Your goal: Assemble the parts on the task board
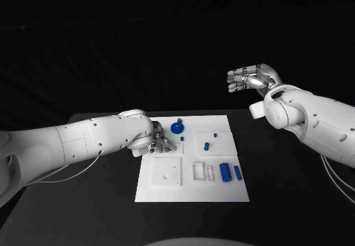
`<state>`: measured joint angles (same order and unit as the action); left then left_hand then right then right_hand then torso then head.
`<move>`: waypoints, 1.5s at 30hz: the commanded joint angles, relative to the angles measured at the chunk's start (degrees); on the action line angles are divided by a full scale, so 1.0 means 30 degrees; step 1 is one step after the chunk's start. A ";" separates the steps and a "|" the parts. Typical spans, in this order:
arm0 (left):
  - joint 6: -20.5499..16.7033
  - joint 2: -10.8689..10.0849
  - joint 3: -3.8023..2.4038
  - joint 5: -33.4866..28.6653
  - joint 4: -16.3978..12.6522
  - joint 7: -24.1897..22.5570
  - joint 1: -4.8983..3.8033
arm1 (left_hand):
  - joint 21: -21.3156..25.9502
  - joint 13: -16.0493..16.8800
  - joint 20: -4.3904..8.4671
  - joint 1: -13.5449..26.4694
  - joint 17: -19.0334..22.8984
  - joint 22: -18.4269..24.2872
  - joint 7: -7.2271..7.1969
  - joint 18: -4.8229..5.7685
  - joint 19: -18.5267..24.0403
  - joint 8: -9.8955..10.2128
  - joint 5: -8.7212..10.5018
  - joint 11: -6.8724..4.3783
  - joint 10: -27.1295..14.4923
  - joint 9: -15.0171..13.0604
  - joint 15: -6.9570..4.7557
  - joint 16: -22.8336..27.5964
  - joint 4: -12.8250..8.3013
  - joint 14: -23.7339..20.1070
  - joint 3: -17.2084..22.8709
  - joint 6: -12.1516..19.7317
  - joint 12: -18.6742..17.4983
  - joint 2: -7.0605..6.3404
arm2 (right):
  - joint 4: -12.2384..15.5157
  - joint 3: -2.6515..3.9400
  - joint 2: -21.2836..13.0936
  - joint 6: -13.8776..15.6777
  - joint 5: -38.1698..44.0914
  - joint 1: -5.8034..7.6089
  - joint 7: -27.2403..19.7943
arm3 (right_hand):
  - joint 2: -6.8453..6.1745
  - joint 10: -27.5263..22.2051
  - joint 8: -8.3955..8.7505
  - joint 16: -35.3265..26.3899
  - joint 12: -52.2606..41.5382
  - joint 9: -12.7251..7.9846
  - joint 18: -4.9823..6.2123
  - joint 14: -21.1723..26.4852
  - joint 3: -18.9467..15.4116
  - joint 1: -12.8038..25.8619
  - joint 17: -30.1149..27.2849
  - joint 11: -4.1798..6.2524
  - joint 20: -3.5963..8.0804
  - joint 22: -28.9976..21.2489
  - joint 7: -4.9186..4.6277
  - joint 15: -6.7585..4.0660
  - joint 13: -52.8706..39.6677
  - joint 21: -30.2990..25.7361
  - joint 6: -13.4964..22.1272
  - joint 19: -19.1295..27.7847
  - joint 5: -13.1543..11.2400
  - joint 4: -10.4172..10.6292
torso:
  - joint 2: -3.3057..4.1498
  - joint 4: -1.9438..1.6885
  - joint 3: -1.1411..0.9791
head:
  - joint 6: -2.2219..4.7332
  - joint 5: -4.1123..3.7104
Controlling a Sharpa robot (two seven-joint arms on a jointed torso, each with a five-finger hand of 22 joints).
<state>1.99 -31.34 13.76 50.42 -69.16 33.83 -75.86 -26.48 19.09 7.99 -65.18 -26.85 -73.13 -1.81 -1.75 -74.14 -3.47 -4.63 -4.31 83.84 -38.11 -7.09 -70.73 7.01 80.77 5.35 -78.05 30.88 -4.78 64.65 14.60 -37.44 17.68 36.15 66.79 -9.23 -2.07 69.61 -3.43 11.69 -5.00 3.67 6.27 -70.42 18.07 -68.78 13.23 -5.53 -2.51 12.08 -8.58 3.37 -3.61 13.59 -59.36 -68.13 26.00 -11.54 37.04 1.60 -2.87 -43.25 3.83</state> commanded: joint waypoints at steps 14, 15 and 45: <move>0.0073 -0.0205 -0.0017 0.0364 -0.0178 -0.0076 0.0011 | 0.0332 -0.0204 0.0140 0.0087 -0.0114 -0.0276 0.0025 0.0404 -0.0251 -0.0107 0.0630 0.0038 0.0963 -0.0096 -0.0074 0.0087 0.2852 0.0118 -0.0246 -0.0338 0.0022 -0.1822 | -0.0111 0.0002 -0.0013 -0.0173 -0.0438 -0.0092 -0.0139 | -0.0428 -0.0276 -0.0045 -0.0074 0.0025 0.0001 0.0260 0.0175 0.0058 0.0337 -0.0192 -0.0035 -0.0086 -0.1567 0.0024 0.0130 0.0026 -0.1329 0.0174 -0.1012 0.0220 0.1070 | 0.0007 0.0004 -0.0023 | 0.0070 -0.0067; 0.0063 -0.0229 -0.0021 0.0352 -0.0206 -0.0093 0.0011 | 0.0344 -0.0212 0.0139 0.0127 -0.0120 -0.0290 0.0034 0.0407 -0.0257 -0.0102 0.0627 0.0043 0.0960 -0.0095 -0.0074 0.0089 0.2924 0.0117 -0.0442 -0.0327 0.0026 -0.1861 | -0.0127 0.0002 -0.0013 -0.0172 -0.0440 -0.0100 -0.0139 | -0.0430 -0.0276 -0.0045 -0.0074 0.0025 0.0001 0.0260 0.0175 0.0057 0.0334 -0.0195 -0.0035 -0.0086 -0.1581 0.0024 0.0130 0.0026 -0.1338 0.0173 -0.1020 0.0221 0.1075 | 0.0007 0.0004 -0.0022 | 0.0070 -0.0067; 0.0210 -0.0906 -0.1670 -0.1676 0.0883 -0.0627 -0.1771 | 0.1776 -0.1480 -0.0150 -0.0683 0.0605 -0.0192 0.1361 0.0117 -0.0392 -0.0059 -0.3173 0.0571 0.0791 0.6674 0.0210 0.1469 -0.0218 -0.0001 -0.2685 0.3616 -0.2040 0.0804 | -0.0543 0.0002 -0.0081 -0.0190 -0.0615 -0.0236 -0.0209 | -0.0539 -0.0314 -0.0045 -0.0110 0.0047 -0.0005 0.0266 0.0212 0.0094 0.0224 -0.0317 -0.0070 -0.0096 -0.1937 -0.0046 0.0156 0.0028 -0.1530 0.0397 -0.1157 0.0583 0.1012 | 0.0032 0.0002 -0.0048 | 0.0303 0.0033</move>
<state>1.95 -34.33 8.76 47.92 -66.99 33.01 -80.93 -21.37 14.70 7.76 -67.26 -25.03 -73.74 2.14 -0.86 -74.95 -3.48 -14.35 -2.95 84.13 -18.85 -6.72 -66.34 6.77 80.66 -2.63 -67.34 24.88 -2.75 63.04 14.60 -37.67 17.69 34.55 66.11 -9.29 -3.17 69.01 -3.43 11.69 -5.00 3.67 6.58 -70.00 18.11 -68.17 12.33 -5.73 -2.76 6.34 -8.73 3.79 -3.61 9.29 -58.39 -71.26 27.58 -8.37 37.03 1.57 -2.95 -42.32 3.80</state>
